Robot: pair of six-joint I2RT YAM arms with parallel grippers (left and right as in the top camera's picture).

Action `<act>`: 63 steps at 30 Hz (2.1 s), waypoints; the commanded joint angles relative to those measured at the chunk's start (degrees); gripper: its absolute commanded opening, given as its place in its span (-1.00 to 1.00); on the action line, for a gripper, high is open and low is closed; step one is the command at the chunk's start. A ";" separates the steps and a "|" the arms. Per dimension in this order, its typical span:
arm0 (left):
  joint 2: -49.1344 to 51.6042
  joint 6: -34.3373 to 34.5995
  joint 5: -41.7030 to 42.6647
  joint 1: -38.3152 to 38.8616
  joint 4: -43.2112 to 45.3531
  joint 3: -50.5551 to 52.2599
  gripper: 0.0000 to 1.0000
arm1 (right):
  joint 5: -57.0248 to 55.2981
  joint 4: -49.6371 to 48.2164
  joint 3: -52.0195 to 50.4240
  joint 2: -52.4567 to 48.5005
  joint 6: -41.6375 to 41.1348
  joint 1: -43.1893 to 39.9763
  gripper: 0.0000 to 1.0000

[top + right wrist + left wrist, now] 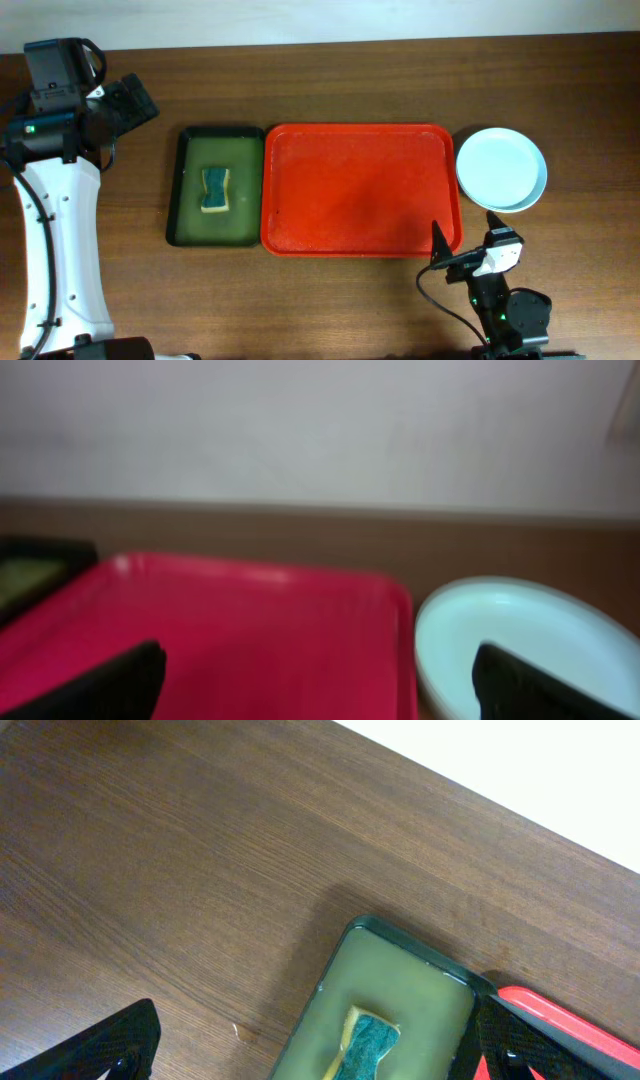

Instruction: Clean dirty plates on tray and stack at the side

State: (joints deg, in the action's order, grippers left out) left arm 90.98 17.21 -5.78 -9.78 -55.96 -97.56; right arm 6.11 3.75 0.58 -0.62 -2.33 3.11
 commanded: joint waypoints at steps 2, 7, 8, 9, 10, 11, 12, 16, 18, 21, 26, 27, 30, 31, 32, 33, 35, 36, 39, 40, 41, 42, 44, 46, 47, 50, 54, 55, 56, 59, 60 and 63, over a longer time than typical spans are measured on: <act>0.00 0.57 0.44 -0.04 0.09 -0.20 0.99 | -3.78 0.59 -0.26 0.39 -0.11 0.37 0.97; 0.00 0.57 0.44 -0.04 0.09 -0.20 0.99 | -3.61 0.59 -0.26 0.39 5.14 0.20 0.97; 0.00 0.57 0.44 -0.04 0.09 -0.20 0.99 | -3.61 0.59 -0.26 0.39 5.14 0.20 0.97; 0.00 0.57 0.44 -0.04 0.09 -0.20 0.99 | -3.80 0.59 -0.26 0.39 5.09 0.20 0.97; 0.00 0.57 0.44 -0.04 0.09 -0.20 0.99 | -3.80 0.59 -0.26 0.39 5.09 0.20 0.97; 0.00 0.57 0.44 -0.04 0.09 -0.20 0.99 | -3.80 0.59 -0.26 0.39 5.09 0.20 0.97; 0.00 0.57 0.44 -0.04 0.09 -0.20 0.99 | -3.80 0.59 -0.26 0.33 5.09 0.20 0.97; 0.00 0.57 0.44 -0.04 0.09 -0.20 0.99 | -3.80 0.59 -0.26 0.33 5.09 0.20 0.97; 0.00 0.57 0.44 -0.04 0.09 -0.20 0.99 | -3.80 0.59 -0.26 0.33 5.09 0.20 0.97; 0.00 0.57 0.44 -0.04 0.09 -0.20 0.99 | -3.80 0.59 -0.26 0.33 5.09 0.20 0.97; -0.28 0.57 0.44 0.02 0.07 -0.13 0.99 | -3.80 0.59 -0.26 0.33 5.09 0.20 0.97; -0.92 0.57 0.42 0.68 0.09 -0.13 0.99 | -3.80 0.59 -0.26 0.33 5.09 0.20 0.97; -7.30 0.57 0.44 9.01 0.09 -0.13 0.99 | -3.80 0.59 -0.26 0.33 5.09 0.20 0.97; -9.77 0.57 0.44 9.94 0.09 -0.13 0.99 | -3.80 0.59 -0.26 0.33 5.09 0.20 0.97; -13.38 0.57 0.44 10.12 0.07 -0.13 0.99 | -3.80 0.59 -0.26 0.33 5.09 0.20 0.97; -16.41 0.57 0.44 10.12 0.07 -0.07 0.99 | -3.80 0.59 -0.26 0.33 5.09 0.20 0.97; -23.91 0.57 0.44 10.10 -0.28 0.02 0.99 | -3.80 0.59 -0.26 0.33 5.09 0.20 0.97; -28.63 0.57 0.44 10.12 -0.39 0.50 0.99 | -3.80 0.59 -0.26 0.33 5.09 0.20 0.97; -39.63 0.55 -0.68 10.12 -2.40 4.44 0.99 | -3.80 0.59 -0.26 0.33 5.09 0.20 0.97; -46.34 0.55 -0.68 10.12 -5.75 8.59 0.99 | -3.80 0.59 -0.26 0.33 5.09 0.20 0.98; -49.57 0.55 -0.68 10.12 -6.12 11.08 0.99 | -3.80 0.59 -0.26 0.33 5.09 0.20 0.97; -52.83 0.55 -0.68 10.12 -6.14 13.84 0.99 | -3.80 0.59 -0.26 0.33 5.09 0.20 0.97; -62.71 0.57 -0.66 10.12 -6.27 23.34 0.99 | -3.80 0.59 -0.26 0.33 5.09 0.20 0.97; -69.57 0.57 -0.59 10.12 -6.25 31.17 0.99 | -3.80 0.59 -0.26 0.33 5.09 0.20 0.97; -73.07 0.59 -0.37 10.12 -6.25 35.87 0.99 | -3.80 0.59 -0.26 0.33 5.09 0.20 0.97; -84.08 0.59 0.26 10.12 1.53 51.80 0.99 | -3.80 0.59 -0.26 0.33 5.09 0.20 0.97; -90.60 3.21 2.19 10.38 26.84 65.96 0.98 | -3.80 0.59 -0.26 0.33 5.09 0.20 0.97; -90.64 4.79 2.21 10.38 34.80 68.50 0.99 | -3.80 0.59 -0.26 0.33 5.09 0.20 0.98; -90.64 5.95 3.13 10.38 50.71 74.01 0.99 | -3.80 0.59 -0.26 0.33 5.09 0.20 0.97; -90.64 5.97 4.15 10.38 73.61 87.12 0.99 | -3.80 0.59 -0.26 0.33 5.09 0.20 0.97; -90.64 5.97 4.13 10.38 74.53 89.09 0.99 | -3.80 0.59 -0.26 0.33 5.09 0.20 0.98; -90.64 5.95 4.13 10.38 74.75 96.19 0.99 | -3.80 0.59 -0.26 0.33 5.09 0.20 0.97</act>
State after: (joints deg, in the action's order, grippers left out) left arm 0.62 22.41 -2.63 0.47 18.59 -4.99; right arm 2.79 4.03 0.60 -0.58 2.83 3.11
